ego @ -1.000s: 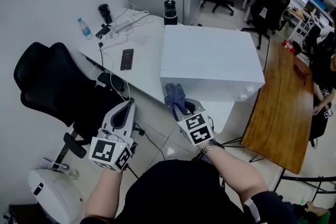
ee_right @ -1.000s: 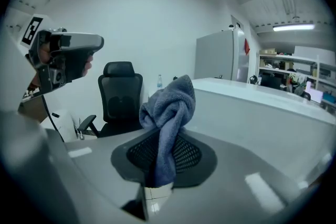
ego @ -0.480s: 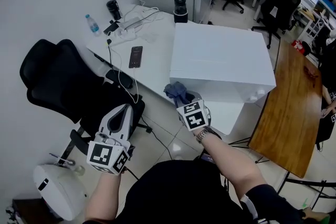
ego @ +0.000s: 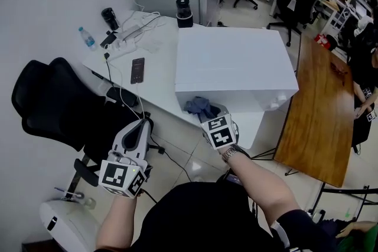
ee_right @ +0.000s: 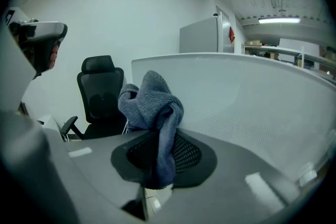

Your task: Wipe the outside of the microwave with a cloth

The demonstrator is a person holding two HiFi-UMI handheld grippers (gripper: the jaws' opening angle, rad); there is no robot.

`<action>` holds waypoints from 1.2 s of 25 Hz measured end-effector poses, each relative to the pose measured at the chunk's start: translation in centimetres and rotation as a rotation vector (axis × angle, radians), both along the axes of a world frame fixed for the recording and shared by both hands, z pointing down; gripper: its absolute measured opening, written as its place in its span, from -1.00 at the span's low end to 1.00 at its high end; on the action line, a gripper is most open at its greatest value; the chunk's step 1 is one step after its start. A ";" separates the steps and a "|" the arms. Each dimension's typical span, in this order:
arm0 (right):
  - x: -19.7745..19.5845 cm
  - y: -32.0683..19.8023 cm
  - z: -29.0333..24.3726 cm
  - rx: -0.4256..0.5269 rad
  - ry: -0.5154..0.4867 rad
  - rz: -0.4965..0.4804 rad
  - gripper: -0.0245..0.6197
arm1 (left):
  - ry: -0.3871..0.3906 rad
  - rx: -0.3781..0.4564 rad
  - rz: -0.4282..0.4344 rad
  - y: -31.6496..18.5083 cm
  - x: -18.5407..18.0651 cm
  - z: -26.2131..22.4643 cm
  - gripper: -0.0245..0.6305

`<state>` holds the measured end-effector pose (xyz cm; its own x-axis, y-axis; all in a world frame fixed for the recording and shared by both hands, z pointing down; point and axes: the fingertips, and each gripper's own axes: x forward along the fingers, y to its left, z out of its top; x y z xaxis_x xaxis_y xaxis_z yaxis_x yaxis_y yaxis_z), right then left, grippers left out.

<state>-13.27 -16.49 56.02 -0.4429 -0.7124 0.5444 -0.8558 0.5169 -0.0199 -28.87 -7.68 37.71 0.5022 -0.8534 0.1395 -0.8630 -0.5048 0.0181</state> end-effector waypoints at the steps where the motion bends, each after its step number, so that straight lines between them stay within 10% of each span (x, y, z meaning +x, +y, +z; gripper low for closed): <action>1: 0.7 0.0 0.0 0.001 0.003 0.012 -0.72 | 0.003 -0.001 0.011 -0.2 0.5 0.1 -0.91; 30: 23.0 2.2 -0.7 -0.021 0.031 0.248 -0.73 | 0.005 -0.020 0.138 -0.4 16.2 -0.8 -0.91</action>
